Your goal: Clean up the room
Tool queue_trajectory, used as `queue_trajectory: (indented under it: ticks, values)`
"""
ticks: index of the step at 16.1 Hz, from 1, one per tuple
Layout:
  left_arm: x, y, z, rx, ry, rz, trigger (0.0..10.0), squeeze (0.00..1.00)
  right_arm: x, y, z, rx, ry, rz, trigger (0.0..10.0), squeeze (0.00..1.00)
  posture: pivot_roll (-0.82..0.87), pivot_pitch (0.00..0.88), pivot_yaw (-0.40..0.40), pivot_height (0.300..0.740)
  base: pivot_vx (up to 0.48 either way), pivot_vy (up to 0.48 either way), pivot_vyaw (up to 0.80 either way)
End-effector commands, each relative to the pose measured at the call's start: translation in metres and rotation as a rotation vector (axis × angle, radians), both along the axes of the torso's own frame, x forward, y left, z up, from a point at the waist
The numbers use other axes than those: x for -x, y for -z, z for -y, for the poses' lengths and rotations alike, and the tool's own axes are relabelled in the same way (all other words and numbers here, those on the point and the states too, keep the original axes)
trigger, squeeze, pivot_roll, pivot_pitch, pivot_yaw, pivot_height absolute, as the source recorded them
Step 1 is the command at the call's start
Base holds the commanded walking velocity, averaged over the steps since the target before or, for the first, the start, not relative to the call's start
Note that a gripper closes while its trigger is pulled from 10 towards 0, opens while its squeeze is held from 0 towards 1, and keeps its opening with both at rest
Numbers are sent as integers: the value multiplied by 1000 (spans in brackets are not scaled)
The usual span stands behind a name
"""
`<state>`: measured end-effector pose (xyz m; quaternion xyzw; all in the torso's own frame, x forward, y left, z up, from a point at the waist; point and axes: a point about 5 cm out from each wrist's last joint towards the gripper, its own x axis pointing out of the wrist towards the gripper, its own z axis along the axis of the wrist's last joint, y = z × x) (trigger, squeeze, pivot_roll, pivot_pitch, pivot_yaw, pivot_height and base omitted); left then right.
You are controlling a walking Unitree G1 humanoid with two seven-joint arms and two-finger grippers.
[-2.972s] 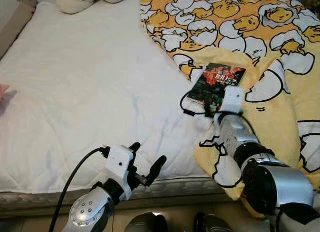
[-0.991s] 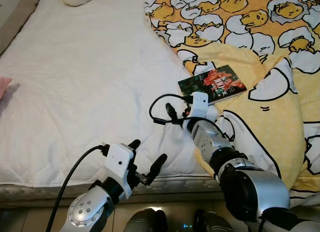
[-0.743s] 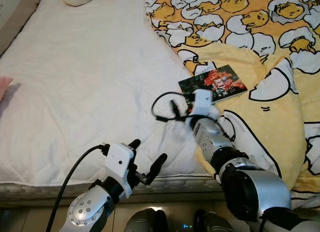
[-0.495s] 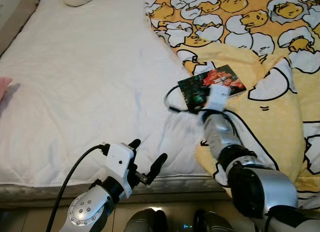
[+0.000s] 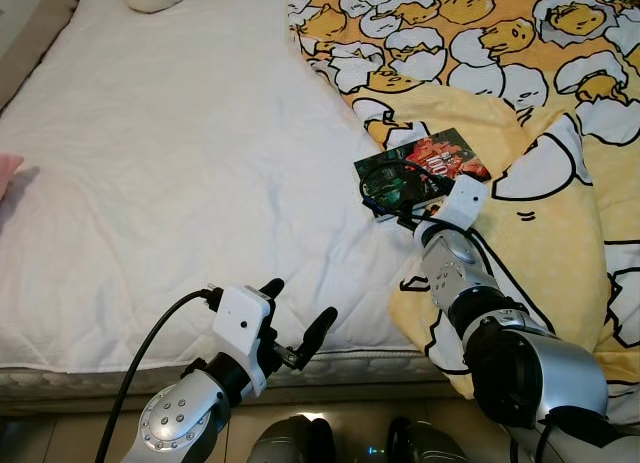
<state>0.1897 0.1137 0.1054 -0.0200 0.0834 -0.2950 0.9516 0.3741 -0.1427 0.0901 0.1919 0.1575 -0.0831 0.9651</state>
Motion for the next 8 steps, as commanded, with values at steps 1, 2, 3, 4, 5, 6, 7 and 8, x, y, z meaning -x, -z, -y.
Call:
queue_trajectory:
  ticks: [1, 2, 3, 4, 5, 6, 7, 8]
  values:
    - [2, 5, -3, -10, -11, -23, 10000, 0, 3, 7, -8, 0, -21, -46, 9529, 0, 119, 170, 148, 740, 0, 0, 0]
    - [2, 5, -3, -10, -11, -23, 10000, 0, 2, 5, -9, 85, -44, -64, 8118, 0, 121, 169, 148, 740, 0, 0, 0]
    - [2, 5, -3, -10, -12, -23, 10000, 0, -1, 0, -12, 136, -74, -50, 10000, 0, 121, 169, 148, 740, 0, 0, 0]
    - [2, 5, -3, -10, -12, -23, 10000, 0, -1, -1, -14, 130, -80, -42, 10000, 0, 121, 169, 148, 740, 0, 0, 0]
    - [2, 5, -3, -10, -12, -23, 10000, 0, -3, -3, -16, 99, -81, -32, 10000, 0, 121, 169, 148, 740, 0, 0, 0]
    - [2, 5, -3, -10, -11, -23, 10000, 0, -4, -7, -18, 48, -85, -10, 10000, 0, 121, 169, 148, 740, 0, 0, 0]
    - [2, 5, -3, -11, -10, -21, 10000, 0, -7, -11, -21, -9, -78, 6, 3765, 0, 121, 169, 148, 740, 0, 0, 0]
    - [2, 5, -3, -11, -10, -21, 10000, 0, -7, -11, -23, -31, -73, -1, 0, 0, 124, 156, 145, 740, 0, 0, 0]
